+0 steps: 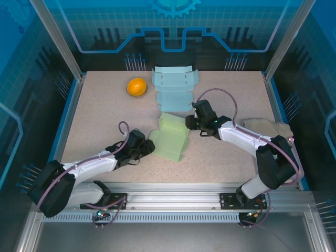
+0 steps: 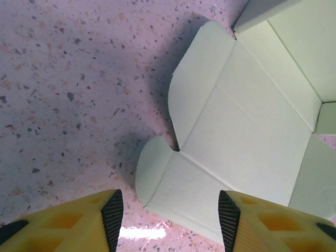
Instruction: Fold the paper box
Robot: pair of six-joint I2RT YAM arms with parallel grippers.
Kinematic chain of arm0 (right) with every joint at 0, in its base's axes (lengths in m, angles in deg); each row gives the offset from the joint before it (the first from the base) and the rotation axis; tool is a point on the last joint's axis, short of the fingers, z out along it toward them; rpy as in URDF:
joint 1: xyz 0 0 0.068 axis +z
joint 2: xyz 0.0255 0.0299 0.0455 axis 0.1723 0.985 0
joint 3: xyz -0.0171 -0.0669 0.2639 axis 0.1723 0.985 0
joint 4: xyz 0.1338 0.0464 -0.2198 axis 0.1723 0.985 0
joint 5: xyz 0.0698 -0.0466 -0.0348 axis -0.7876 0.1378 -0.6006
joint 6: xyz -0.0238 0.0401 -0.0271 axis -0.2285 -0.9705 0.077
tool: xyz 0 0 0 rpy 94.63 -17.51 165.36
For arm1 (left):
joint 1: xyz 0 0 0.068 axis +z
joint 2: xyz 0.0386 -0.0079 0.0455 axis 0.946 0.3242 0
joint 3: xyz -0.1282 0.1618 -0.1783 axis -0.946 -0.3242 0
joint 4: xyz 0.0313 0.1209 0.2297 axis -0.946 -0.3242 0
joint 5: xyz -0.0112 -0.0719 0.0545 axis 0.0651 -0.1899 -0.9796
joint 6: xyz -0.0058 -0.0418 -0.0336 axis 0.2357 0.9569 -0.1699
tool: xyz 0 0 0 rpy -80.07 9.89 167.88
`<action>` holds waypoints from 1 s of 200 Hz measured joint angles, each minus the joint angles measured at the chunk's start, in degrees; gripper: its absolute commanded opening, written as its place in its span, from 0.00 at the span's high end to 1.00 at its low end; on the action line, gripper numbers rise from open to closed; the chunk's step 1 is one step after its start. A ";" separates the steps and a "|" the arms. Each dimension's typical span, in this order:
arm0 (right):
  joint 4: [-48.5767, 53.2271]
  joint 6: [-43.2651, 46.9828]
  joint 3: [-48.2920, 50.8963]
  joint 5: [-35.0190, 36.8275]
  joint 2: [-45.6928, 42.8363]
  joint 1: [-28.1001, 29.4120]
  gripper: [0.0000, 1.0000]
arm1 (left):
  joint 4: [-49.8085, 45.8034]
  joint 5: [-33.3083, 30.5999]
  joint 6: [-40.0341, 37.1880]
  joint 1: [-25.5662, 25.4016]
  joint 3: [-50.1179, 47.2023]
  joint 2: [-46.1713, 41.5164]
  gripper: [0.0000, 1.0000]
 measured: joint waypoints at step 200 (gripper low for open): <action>0.63 0.02 0.44 -0.04 -0.74 -0.07 0.68 | 9.14 -3.96 -10.88 0.00 0.04 7.65 0.85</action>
